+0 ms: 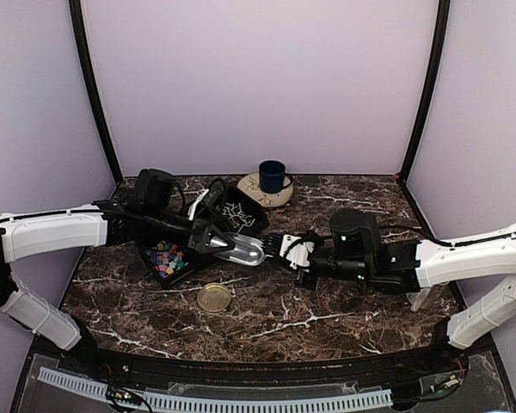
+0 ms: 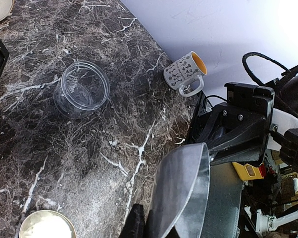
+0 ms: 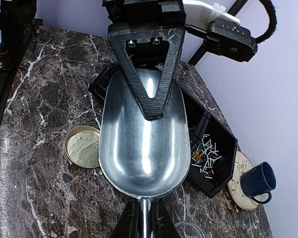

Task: Pack the candies
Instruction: Pass from the left arm to the right

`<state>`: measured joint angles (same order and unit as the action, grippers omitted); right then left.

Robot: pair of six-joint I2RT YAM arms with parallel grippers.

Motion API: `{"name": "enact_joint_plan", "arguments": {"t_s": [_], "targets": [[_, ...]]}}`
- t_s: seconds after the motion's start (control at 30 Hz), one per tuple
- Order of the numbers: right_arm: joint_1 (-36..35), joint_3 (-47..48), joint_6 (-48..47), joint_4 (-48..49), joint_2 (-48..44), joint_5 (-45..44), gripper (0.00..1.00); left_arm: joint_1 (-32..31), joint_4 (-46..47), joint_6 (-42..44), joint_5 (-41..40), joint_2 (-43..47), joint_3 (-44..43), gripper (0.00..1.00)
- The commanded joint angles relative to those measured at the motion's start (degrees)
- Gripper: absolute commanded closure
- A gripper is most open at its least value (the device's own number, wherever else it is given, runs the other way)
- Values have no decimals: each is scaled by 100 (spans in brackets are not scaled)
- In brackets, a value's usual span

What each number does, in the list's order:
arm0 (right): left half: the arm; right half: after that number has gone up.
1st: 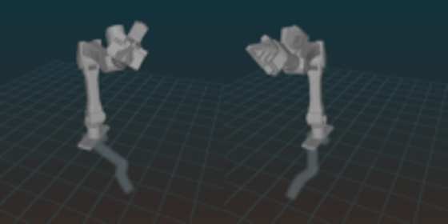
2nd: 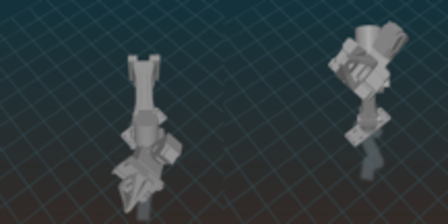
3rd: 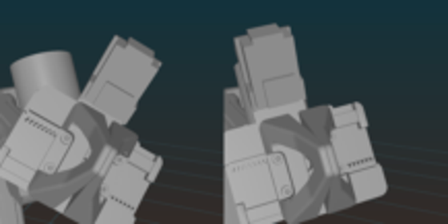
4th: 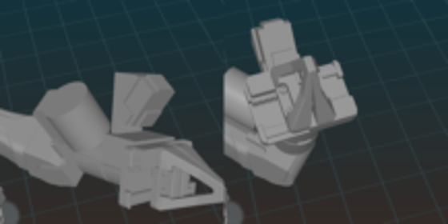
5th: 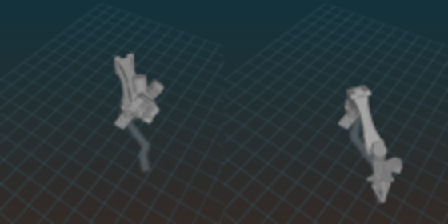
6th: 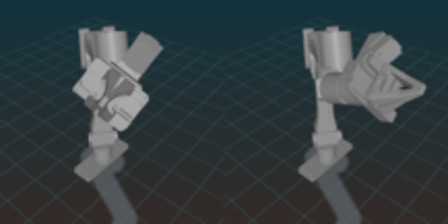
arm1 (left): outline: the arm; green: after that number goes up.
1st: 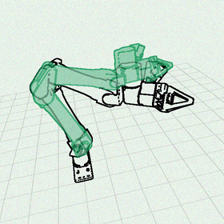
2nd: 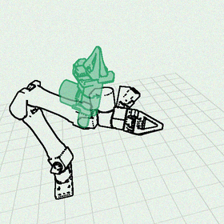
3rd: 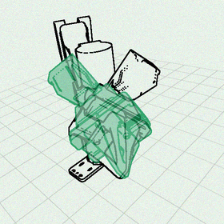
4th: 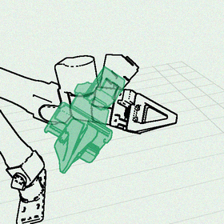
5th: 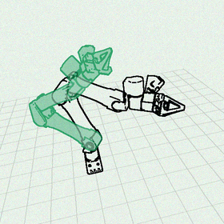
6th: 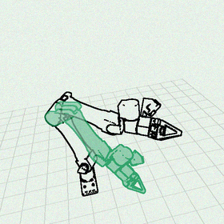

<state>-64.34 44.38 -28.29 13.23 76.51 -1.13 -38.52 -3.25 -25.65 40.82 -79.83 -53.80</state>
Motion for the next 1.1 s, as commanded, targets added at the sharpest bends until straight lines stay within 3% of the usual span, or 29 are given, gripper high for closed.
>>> {"name": "enact_joint_plan", "arguments": {"t_s": [0.0,0.33,0.53,0.63,0.8,0.9,1.07], "targets": [[13,133,282,748,25,140,100,-13,360,-159,64,-45,64,100],[10,-7,390,900,-41,185,100,-7,426,-159,83,-12,140,98],[19,-159,401,891,-198,140,100,55,-82,236,-266,171,-125,72],[38,-183,474,778,-241,-9,100,214,-488,504,-558,335,-339,43],[117,-147,686,542,-268,-243,100,605,-1163,1018,-1180,613,-699,12],[183,-176,850,503,-290,-408,100,742,-1450,1272,-1538,669,-865,2],[256,-275,1032,515,-294,-926,100,1033,-1817,1702,-2042,538,-1117,1]]}}
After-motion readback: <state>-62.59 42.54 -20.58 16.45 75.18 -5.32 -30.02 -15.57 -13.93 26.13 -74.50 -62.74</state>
